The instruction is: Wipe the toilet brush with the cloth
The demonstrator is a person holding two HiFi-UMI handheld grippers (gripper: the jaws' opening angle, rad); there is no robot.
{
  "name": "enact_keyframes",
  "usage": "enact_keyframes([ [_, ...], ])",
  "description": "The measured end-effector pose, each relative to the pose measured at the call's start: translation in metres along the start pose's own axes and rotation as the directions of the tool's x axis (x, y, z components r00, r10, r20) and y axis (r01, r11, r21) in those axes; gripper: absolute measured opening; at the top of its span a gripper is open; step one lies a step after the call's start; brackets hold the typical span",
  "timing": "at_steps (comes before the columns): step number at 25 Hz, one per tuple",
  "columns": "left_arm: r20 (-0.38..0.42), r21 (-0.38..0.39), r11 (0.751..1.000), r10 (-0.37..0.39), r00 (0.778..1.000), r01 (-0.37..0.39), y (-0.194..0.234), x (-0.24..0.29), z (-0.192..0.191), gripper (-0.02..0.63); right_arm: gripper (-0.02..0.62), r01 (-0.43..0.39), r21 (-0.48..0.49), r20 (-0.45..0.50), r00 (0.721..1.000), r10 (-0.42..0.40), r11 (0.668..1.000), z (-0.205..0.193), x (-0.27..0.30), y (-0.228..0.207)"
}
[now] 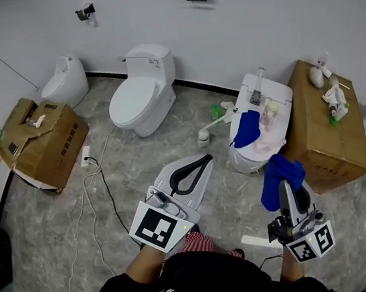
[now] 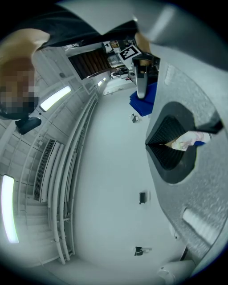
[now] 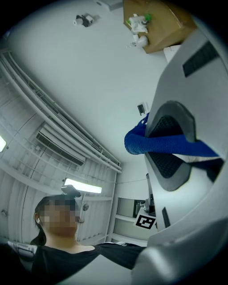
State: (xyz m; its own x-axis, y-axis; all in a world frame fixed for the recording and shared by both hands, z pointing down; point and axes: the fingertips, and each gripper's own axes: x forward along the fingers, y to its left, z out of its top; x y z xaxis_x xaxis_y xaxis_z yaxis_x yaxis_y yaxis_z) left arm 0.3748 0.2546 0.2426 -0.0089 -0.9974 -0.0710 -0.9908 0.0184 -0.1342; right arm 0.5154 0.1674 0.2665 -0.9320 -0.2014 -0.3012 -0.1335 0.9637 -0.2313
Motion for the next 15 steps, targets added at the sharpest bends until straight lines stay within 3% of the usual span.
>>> enact_keyframes([
  [3, -0.001, -0.002, 1.000, 0.000, 1.000, 0.000, 0.022, -0.002, -0.003, 0.005, 0.063, 0.003, 0.038, 0.024, 1.000, -0.004, 0.999, -0.005, 0.019, 0.004],
  [15, 0.013, -0.001, 1.000, -0.005, 1.000, 0.005, 0.096, -0.028, -0.016, 0.005, 0.063, -0.002, 0.038, 0.013, 1.000, 0.001, 0.999, -0.041, 0.087, 0.037],
])
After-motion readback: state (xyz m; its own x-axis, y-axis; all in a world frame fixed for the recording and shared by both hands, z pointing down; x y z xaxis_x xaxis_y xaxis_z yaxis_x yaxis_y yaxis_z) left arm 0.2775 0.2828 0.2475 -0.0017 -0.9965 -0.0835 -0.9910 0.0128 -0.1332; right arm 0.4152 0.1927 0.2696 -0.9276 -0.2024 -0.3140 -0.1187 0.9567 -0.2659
